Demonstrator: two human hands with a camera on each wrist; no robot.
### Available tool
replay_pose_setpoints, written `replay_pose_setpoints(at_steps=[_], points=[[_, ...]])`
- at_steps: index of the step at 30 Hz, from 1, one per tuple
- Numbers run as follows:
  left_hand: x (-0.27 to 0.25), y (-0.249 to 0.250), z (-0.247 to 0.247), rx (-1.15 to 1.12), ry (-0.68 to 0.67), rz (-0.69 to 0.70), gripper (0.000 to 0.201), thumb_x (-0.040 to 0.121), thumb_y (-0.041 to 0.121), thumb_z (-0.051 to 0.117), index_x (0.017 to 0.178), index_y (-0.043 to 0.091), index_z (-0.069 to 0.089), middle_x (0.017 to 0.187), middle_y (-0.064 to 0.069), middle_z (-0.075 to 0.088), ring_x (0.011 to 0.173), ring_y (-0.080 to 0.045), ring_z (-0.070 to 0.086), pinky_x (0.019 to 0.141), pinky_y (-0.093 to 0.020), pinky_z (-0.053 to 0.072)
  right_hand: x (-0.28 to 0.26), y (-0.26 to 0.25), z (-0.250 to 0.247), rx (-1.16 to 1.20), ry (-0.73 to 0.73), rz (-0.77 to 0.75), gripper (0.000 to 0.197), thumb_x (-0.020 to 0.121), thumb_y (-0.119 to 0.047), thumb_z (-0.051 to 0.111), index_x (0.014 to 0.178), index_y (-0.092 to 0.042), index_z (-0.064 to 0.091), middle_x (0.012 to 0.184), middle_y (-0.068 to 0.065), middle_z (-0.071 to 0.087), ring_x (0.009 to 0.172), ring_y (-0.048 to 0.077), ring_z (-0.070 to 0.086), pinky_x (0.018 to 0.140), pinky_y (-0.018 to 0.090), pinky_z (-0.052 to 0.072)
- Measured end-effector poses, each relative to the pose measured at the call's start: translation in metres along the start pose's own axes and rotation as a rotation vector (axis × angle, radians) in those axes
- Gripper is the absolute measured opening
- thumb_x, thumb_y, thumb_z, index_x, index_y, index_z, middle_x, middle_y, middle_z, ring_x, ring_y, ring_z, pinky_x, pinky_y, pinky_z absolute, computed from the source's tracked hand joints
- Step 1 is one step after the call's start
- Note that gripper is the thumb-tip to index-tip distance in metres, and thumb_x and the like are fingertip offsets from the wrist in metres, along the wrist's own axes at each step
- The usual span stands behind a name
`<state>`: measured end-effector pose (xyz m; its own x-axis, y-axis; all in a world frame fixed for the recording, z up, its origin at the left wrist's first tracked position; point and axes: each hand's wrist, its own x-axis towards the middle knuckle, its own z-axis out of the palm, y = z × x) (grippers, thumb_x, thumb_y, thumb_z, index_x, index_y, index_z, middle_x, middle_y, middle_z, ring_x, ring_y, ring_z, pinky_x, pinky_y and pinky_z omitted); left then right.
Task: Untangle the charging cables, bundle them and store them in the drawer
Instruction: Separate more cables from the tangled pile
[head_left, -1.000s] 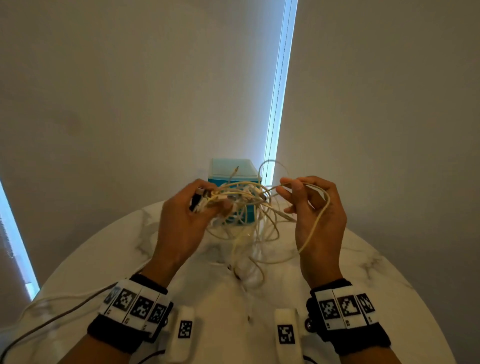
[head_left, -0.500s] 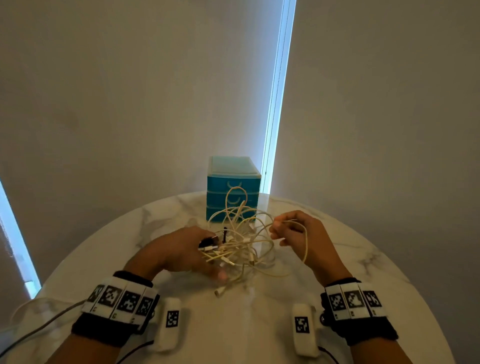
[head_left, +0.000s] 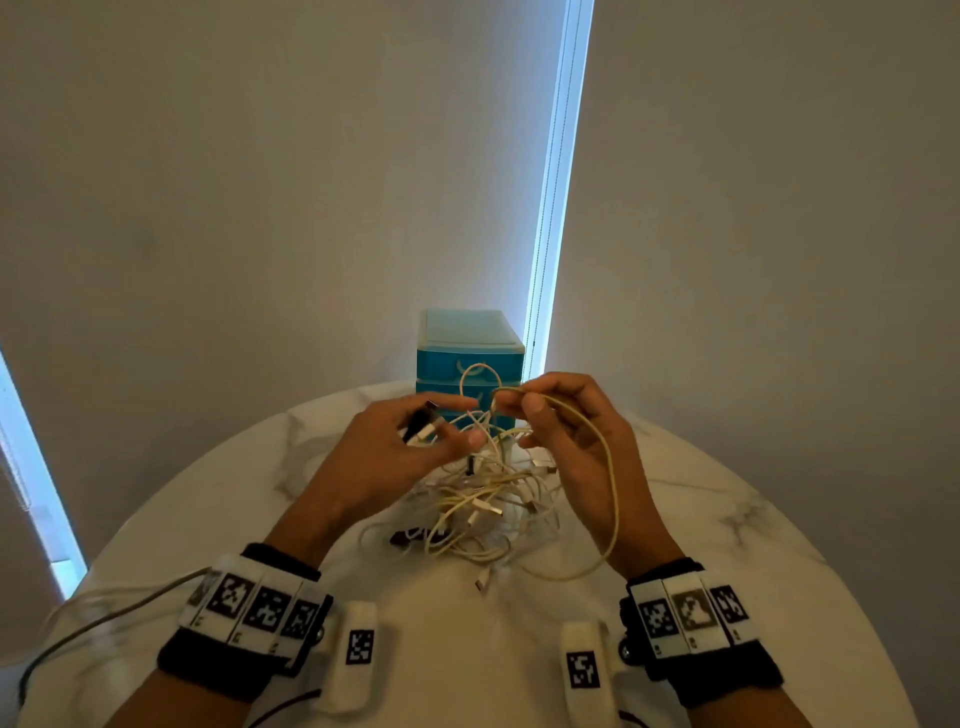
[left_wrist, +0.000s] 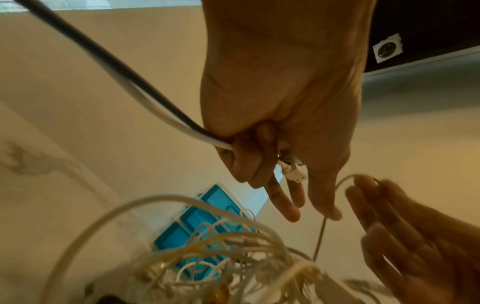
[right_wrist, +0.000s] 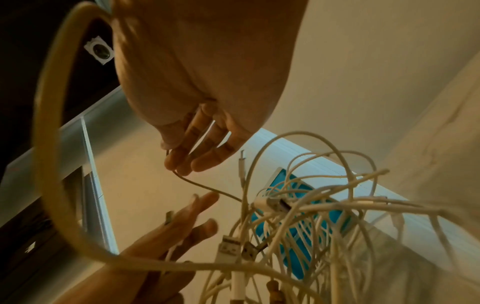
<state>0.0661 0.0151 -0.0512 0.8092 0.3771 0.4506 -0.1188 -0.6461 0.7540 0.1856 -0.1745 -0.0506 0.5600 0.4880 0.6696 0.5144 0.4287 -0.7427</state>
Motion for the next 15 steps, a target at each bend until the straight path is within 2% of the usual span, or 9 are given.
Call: replay_pose_setpoints(at_steps=[2, 4, 6, 9, 12, 14, 15], points=[[0.001, -0.003, 0.007, 0.033, -0.04, 0.019, 0.025, 0.09, 0.05, 0.08, 0.114, 0.042, 0.079, 0.1, 0.022, 0.079, 0.101, 0.004, 0.07, 0.086, -0.022, 0.049, -0.001, 0.0, 0.005, -0.014, -0.044, 0.01, 0.021, 0.105, -0.016, 0.061, 0.122, -0.004, 0.063, 0.118, 0.006, 0.081, 0.113, 0.022, 0.078, 0.091, 0.037, 0.065], [0.001, -0.004, 0.008, 0.011, -0.033, 0.04, 0.012, 0.093, 0.042, 0.08, 0.104, 0.038, 0.082, 0.099, 0.021, 0.079, 0.098, 0.001, 0.071, 0.084, -0.023, 0.048, -0.002, 0.0, 0.005, -0.019, -0.054, 0.024, 0.019, 0.106, -0.014, 0.061, 0.122, -0.004, 0.063, 0.116, 0.006, 0.081, 0.111, 0.021, 0.078, 0.088, 0.029, 0.063], [0.004, -0.008, 0.005, -0.021, 0.003, 0.043, 0.006, 0.094, 0.038, 0.08, 0.1, 0.037, 0.081, 0.098, 0.019, 0.08, 0.098, -0.004, 0.073, 0.087, -0.03, 0.052, -0.003, 0.0, 0.003, -0.042, -0.047, 0.038, 0.016, 0.107, -0.015, 0.062, 0.12, -0.005, 0.064, 0.112, 0.005, 0.081, 0.108, 0.021, 0.078, 0.086, 0.025, 0.06], [0.005, -0.011, 0.003, -0.022, -0.051, 0.021, 0.014, 0.094, 0.037, 0.081, 0.108, 0.041, 0.078, 0.103, 0.017, 0.079, 0.105, -0.006, 0.072, 0.098, -0.036, 0.056, -0.003, 0.001, 0.002, -0.042, -0.023, 0.043, 0.015, 0.106, -0.018, 0.063, 0.117, -0.008, 0.065, 0.108, 0.007, 0.081, 0.105, 0.022, 0.078, 0.083, 0.025, 0.059], [0.004, -0.009, 0.011, -0.002, -0.159, 0.011, 0.031, 0.091, 0.048, 0.081, 0.121, 0.049, 0.072, 0.108, 0.019, 0.078, 0.108, -0.002, 0.07, 0.1, -0.031, 0.054, -0.002, -0.002, 0.004, -0.012, -0.025, 0.02, 0.016, 0.106, -0.017, 0.061, 0.118, -0.007, 0.063, 0.111, 0.007, 0.081, 0.108, 0.023, 0.078, 0.085, 0.025, 0.06], [0.005, -0.007, 0.017, 0.017, -0.124, 0.027, 0.026, 0.091, 0.056, 0.077, 0.115, 0.048, 0.075, 0.106, 0.023, 0.078, 0.105, 0.001, 0.07, 0.097, -0.029, 0.053, -0.003, -0.004, 0.005, 0.003, -0.067, 0.016, 0.016, 0.106, -0.016, 0.061, 0.119, -0.007, 0.063, 0.112, 0.007, 0.081, 0.11, 0.024, 0.078, 0.088, 0.026, 0.06], [0.005, -0.006, 0.018, 0.013, -0.094, 0.039, 0.021, 0.093, 0.056, 0.075, 0.11, 0.045, 0.078, 0.103, 0.022, 0.078, 0.103, 0.0, 0.071, 0.095, -0.03, 0.053, -0.004, -0.006, 0.006, -0.007, -0.086, 0.02, 0.016, 0.106, -0.016, 0.061, 0.12, -0.008, 0.063, 0.113, 0.007, 0.081, 0.111, 0.024, 0.078, 0.089, 0.027, 0.06]])
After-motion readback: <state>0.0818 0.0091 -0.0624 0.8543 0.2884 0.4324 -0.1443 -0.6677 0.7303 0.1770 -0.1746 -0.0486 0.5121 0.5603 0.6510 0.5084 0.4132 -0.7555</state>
